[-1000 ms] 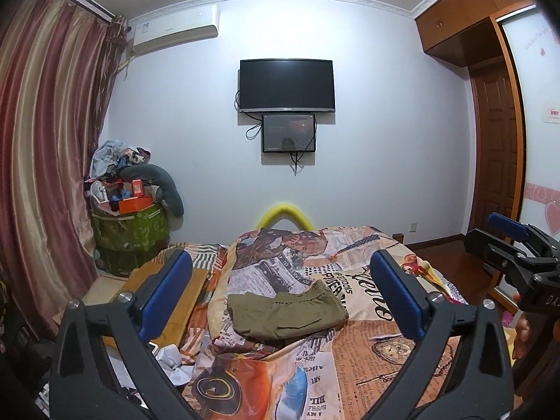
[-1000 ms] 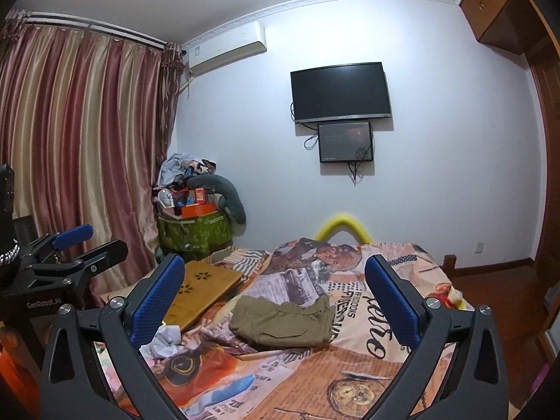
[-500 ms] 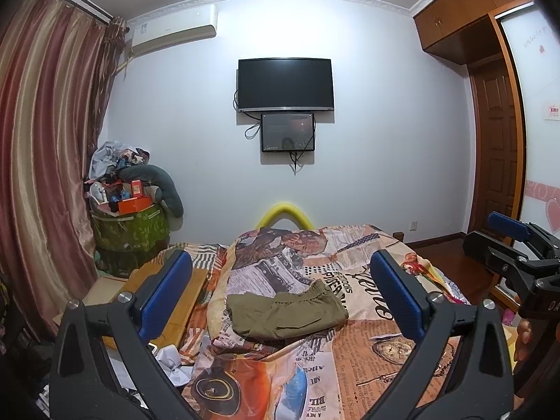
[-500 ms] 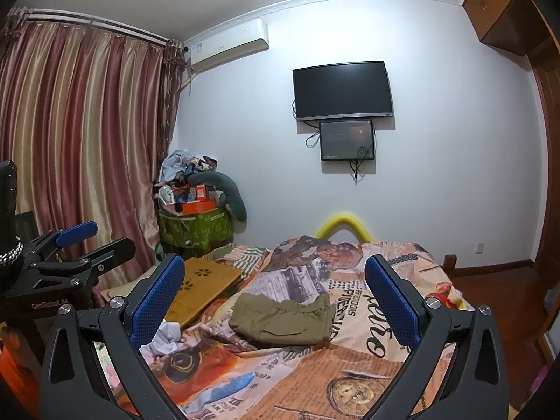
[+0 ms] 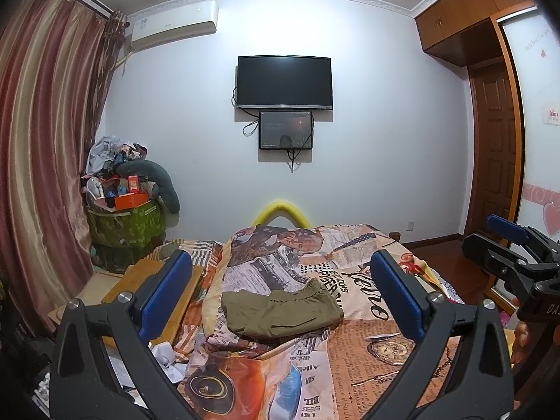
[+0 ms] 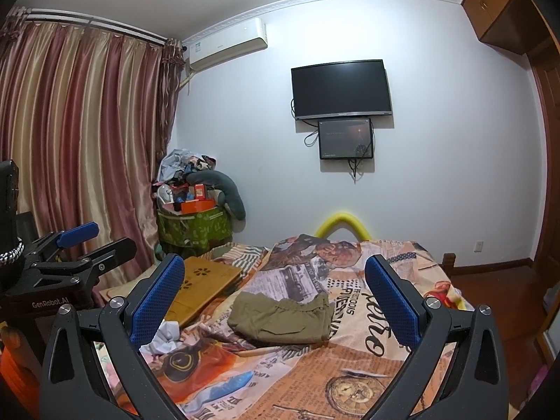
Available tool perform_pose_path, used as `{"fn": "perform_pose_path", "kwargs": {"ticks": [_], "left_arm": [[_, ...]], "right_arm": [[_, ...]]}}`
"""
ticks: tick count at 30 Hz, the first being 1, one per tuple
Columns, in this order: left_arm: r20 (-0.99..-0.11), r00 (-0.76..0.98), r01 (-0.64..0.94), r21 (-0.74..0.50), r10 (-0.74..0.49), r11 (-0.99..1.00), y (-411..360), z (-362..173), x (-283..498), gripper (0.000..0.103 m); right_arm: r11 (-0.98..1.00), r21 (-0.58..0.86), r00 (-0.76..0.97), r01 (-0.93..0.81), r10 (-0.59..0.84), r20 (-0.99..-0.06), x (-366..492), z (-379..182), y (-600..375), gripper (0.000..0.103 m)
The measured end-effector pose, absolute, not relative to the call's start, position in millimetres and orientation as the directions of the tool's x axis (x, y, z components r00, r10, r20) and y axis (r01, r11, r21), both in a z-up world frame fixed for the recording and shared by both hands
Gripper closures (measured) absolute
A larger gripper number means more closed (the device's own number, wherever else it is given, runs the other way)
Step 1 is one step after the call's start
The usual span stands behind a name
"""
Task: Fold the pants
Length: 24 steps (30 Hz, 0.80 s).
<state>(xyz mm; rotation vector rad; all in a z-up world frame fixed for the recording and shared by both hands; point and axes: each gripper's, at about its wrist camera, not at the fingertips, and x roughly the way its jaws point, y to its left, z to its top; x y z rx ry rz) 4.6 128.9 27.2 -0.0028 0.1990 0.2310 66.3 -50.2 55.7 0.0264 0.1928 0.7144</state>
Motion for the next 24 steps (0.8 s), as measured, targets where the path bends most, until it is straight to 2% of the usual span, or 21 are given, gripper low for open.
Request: {"fn": "perform_pose_path", "kwargs": {"ticks": [24], "left_arm": [[-0.2,0.96,-0.197,0.014,0.196,0.98,121.0,27.5,2.5,0.0]], "right_arm": [[0.762,0.092,0.745,-0.642,0.647,-0.162,63.4,53.7,-53.4,0.001]]}}
